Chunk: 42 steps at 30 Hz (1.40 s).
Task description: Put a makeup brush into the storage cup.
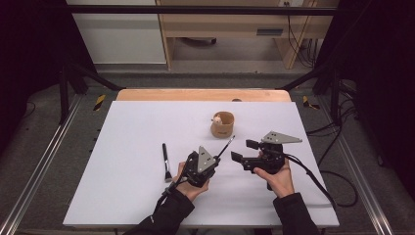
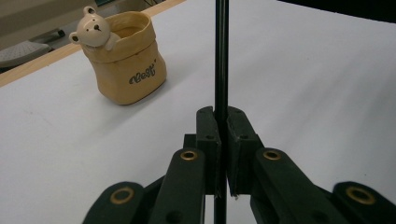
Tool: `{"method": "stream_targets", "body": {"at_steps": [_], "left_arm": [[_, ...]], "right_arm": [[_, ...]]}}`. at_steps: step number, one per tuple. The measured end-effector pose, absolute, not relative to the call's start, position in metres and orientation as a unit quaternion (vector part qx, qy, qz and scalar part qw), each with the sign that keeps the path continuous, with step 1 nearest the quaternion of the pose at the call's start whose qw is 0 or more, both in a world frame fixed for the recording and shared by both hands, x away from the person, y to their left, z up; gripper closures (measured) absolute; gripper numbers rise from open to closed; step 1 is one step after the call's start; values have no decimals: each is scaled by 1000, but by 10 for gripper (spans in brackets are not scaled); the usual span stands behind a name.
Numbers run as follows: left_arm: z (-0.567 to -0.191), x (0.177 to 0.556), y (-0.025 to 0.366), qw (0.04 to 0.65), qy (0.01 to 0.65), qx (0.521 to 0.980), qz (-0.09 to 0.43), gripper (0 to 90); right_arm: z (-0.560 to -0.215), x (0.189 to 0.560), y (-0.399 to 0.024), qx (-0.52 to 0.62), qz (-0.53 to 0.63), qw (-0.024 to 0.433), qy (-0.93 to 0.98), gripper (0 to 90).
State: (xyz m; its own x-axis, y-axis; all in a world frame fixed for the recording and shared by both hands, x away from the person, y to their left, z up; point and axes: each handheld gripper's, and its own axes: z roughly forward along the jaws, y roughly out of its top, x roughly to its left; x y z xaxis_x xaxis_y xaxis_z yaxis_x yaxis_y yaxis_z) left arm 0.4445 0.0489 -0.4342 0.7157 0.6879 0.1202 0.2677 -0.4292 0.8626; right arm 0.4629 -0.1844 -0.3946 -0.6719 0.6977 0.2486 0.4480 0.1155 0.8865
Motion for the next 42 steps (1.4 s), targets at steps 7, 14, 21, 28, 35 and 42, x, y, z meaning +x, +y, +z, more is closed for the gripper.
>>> {"method": "stream_targets", "body": {"at_steps": [7,14,21,28,35,42], "left_arm": [[-435,444,46,452,301,806,236,847],[-437,444,41,456,307,802,234,847],[-436,443,35,462,315,797,229,847],[-435,440,28,466,317,795,227,847],[-435,438,23,465,319,794,226,847],[-436,436,17,471,324,789,223,847]], "right_arm": [[-397,464,-183,395,544,106,733,227],[-398,465,-182,405,550,95,724,274],[-401,467,-182,413,554,94,716,337],[-401,467,-182,422,555,92,711,408],[-402,468,-182,424,559,91,707,449],[-404,469,-180,435,560,81,700,533]]}}
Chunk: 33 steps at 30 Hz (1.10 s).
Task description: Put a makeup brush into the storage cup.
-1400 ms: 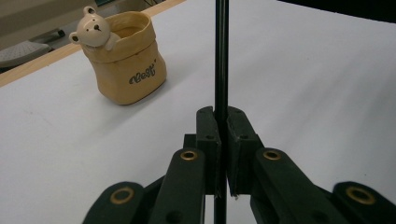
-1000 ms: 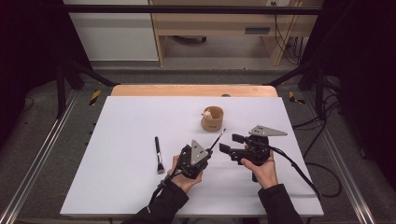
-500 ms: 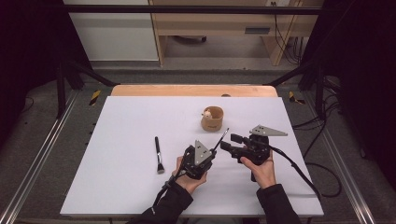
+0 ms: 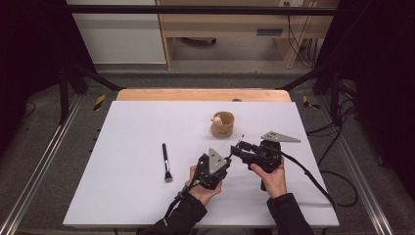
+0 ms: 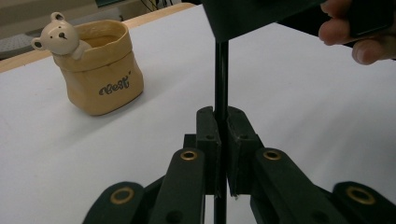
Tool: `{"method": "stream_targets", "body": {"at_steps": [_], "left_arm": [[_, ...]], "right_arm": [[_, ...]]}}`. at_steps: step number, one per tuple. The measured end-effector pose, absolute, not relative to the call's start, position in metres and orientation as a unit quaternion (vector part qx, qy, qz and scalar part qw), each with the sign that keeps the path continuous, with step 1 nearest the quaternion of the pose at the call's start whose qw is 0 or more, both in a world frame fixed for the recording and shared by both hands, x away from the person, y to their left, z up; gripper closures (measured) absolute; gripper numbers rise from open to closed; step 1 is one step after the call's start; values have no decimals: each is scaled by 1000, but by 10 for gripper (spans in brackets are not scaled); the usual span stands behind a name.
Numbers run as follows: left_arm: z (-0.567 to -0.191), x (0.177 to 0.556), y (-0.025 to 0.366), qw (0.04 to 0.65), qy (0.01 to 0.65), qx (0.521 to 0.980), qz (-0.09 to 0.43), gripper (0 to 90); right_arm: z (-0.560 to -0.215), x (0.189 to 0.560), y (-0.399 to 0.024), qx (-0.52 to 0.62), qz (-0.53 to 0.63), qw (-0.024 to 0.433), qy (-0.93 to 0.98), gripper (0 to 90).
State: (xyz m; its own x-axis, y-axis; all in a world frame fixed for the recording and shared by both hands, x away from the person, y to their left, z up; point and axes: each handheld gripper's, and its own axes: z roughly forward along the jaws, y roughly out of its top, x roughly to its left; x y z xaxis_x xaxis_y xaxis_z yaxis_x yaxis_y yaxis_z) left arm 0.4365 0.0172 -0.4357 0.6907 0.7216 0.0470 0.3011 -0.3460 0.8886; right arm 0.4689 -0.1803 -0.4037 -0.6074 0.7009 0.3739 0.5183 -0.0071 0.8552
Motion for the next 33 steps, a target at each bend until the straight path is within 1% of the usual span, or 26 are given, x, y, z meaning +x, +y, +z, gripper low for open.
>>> {"method": "stream_targets", "body": {"at_steps": [1,5,7,8,10,11,12,13,17,22,33], "left_arm": [[-436,436,17,471,324,789,223,847],[-434,436,15,472,326,789,222,847],[-434,435,14,475,327,786,222,847],[-434,435,14,473,326,788,223,847],[-435,435,13,473,327,787,222,847],[-435,435,13,473,327,787,222,847],[-435,435,13,475,329,786,220,847],[-435,435,13,475,329,786,220,847],[-435,434,11,477,330,784,220,847],[-435,434,10,478,330,784,218,847],[-436,433,7,483,336,781,210,846]], "right_arm": [[-404,469,-180,435,560,81,700,533],[-403,469,-181,439,564,76,695,603],[-403,469,-182,439,566,74,694,616],[-404,470,-183,442,569,67,690,647],[-405,470,-185,444,570,64,688,676],[-405,470,-185,444,570,64,688,676],[-405,471,-186,445,571,60,687,706],[-405,471,-186,445,571,60,687,706],[-405,471,-186,445,572,49,687,758],[-405,471,-187,446,574,45,686,789],[-404,470,-188,444,578,32,684,824]]}}
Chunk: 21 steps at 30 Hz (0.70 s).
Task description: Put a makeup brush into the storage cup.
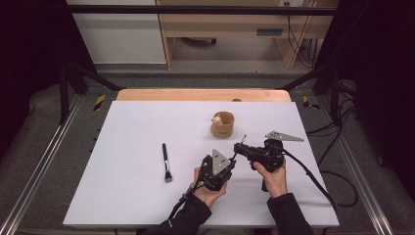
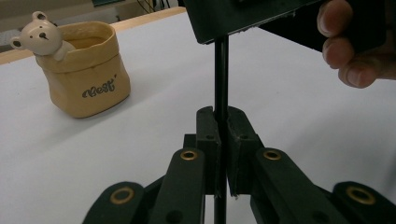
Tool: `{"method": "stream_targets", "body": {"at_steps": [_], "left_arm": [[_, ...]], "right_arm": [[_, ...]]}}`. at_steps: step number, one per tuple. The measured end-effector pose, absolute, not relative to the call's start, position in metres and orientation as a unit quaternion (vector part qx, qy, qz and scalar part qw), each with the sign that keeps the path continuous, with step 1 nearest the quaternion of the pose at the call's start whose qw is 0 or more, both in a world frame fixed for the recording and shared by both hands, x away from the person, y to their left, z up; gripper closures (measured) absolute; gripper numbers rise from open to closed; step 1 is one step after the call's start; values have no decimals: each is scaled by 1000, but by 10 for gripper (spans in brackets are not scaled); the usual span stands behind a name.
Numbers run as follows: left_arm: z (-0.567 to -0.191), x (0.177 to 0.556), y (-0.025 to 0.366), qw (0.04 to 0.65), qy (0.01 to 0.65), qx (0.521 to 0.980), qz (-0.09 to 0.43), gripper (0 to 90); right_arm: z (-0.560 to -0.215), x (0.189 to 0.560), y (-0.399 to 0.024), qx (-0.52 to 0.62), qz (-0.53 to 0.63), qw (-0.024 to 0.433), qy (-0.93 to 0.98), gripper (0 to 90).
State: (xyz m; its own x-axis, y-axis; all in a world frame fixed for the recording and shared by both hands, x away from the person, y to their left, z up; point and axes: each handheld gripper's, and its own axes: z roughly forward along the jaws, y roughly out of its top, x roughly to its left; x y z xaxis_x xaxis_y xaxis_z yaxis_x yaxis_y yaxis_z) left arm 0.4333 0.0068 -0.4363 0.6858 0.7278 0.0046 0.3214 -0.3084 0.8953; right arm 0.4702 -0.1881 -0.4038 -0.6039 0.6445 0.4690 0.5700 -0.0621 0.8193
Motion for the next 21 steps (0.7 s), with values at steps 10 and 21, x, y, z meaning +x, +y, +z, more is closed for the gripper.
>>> {"method": "stream_targets", "body": {"at_steps": [10,21], "left_arm": [[-437,434,5,483,334,783,206,843],[-430,435,15,478,316,794,202,688]], "right_arm": [[-403,469,-189,429,585,23,688,853],[-396,465,-195,418,592,53,686,854]]}}
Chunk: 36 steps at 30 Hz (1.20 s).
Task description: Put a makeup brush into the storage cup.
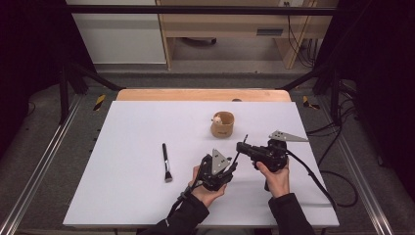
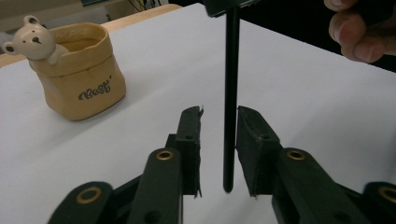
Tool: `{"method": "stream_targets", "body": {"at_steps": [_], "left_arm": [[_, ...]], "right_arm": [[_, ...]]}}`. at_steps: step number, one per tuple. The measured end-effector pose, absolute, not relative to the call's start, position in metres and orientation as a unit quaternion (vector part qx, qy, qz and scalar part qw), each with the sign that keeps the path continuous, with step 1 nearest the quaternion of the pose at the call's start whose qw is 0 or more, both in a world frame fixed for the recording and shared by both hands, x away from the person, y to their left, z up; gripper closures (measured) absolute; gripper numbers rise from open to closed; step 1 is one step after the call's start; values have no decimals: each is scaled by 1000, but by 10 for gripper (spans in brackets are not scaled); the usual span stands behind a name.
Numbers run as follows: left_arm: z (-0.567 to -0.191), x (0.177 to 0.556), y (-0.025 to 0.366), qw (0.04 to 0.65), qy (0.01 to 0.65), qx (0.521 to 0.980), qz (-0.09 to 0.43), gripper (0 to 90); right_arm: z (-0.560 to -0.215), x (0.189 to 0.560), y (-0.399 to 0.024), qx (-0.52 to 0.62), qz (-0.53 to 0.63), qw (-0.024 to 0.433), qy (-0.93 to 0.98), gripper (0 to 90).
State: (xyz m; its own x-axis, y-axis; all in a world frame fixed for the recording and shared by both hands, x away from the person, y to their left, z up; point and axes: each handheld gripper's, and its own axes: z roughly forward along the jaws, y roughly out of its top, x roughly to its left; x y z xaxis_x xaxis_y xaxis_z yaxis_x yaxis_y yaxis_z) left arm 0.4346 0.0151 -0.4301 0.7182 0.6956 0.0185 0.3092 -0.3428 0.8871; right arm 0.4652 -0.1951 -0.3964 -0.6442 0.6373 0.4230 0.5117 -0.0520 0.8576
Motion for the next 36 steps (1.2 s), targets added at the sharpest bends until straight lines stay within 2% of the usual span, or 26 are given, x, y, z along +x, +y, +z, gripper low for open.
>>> {"method": "stream_targets", "body": {"at_steps": [7,19,23,30,36], "left_arm": [[-421,438,31,480,297,802,193,533],[-407,445,73,485,291,800,199,380],[-404,447,90,485,294,797,208,298],[-404,453,121,483,307,794,207,208],[-406,455,142,478,317,790,216,173]], "right_arm": [[-393,464,-199,414,593,76,687,854],[-387,463,-208,411,591,112,685,854],[-386,464,-209,407,585,122,691,854],[-386,468,-211,405,576,137,696,854],[-386,471,-211,407,571,146,698,854]]}}
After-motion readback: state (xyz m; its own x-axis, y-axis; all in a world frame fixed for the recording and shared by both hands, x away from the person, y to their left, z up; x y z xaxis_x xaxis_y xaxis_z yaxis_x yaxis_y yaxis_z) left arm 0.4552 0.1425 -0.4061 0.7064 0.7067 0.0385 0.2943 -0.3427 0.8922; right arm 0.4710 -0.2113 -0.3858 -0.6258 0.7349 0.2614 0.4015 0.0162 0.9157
